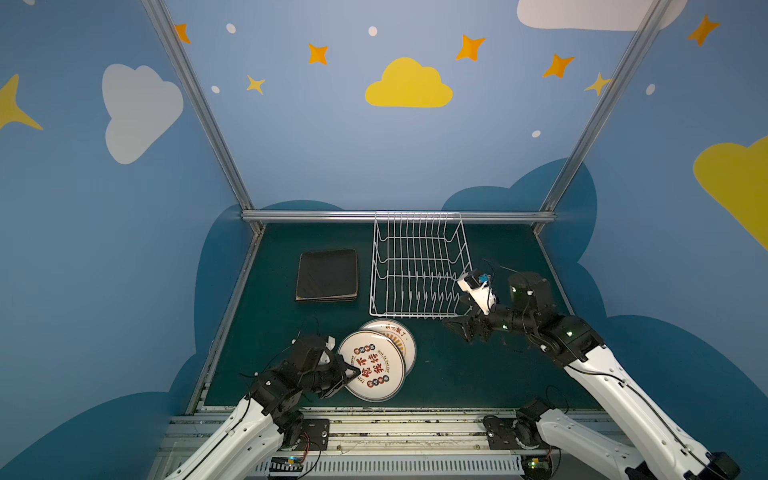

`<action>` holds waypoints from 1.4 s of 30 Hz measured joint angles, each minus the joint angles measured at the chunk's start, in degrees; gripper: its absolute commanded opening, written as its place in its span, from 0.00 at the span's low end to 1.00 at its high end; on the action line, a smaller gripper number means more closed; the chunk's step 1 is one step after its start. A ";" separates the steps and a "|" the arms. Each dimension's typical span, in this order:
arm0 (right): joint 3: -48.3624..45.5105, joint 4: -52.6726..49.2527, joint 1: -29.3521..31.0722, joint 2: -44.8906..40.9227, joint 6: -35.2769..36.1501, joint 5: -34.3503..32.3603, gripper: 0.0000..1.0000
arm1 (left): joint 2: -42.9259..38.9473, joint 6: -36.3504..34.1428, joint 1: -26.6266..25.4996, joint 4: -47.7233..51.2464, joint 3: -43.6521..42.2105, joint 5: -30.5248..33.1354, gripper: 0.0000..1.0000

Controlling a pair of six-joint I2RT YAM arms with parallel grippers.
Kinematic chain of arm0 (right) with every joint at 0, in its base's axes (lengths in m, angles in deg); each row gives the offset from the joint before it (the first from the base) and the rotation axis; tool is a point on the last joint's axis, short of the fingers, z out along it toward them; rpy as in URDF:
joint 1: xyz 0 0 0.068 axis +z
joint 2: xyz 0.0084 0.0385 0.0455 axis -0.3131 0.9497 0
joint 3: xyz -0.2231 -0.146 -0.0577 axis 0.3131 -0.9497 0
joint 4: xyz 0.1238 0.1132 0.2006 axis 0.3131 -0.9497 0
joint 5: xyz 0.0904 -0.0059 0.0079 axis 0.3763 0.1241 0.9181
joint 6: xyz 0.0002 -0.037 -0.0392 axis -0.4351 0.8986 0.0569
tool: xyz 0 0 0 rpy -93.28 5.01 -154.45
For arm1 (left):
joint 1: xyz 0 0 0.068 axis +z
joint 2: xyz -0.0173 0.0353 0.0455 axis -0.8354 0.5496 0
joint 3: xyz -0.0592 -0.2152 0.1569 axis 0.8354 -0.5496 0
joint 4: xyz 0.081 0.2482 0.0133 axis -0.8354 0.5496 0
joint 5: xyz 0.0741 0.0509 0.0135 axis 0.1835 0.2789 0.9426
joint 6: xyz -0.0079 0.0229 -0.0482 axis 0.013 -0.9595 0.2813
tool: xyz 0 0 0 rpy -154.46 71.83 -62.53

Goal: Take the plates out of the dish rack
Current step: 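Lower the printed plate onto the stacked plates with the left gripper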

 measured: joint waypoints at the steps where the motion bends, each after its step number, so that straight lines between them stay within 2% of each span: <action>1: -0.02 -0.07 0.15 0.02 0.13 -0.48 0.89 | 0.37 0.20 0.00 -1.03 -0.46 -0.04 0.03; 7: -0.04 -0.04 0.72 1.05 0.63 -1.75 0.89 | 3.67 1.51 0.00 -8.02 -2.86 0.04 0.08; 16: -0.02 -0.02 1.20 2.73 0.63 -2.93 0.89 | 9.07 2.82 0.22 -14.75 -3.15 1.29 0.26; 19: -0.02 0.02 1.36 2.95 0.61 -3.41 0.89 | 11.08 3.17 0.31 -16.31 -3.06 1.90 0.36; 24: -0.02 0.55 1.36 3.02 0.59 -3.78 0.89 | 15.17 2.43 0.33 -16.33 -0.79 2.34 0.65; 27: -0.02 0.70 1.36 3.30 0.59 -3.89 0.89 | 17.44 1.60 0.33 -15.87 1.81 2.32 0.75; 33: 0.02 0.66 1.42 3.82 0.57 -3.91 0.89 | 21.84 -0.55 0.33 -12.59 7.91 2.34 0.87; 42: 0.68 0.72 1.53 3.82 0.39 -3.85 0.89 | 26.08 -4.13 0.42 -5.09 13.94 4.28 0.97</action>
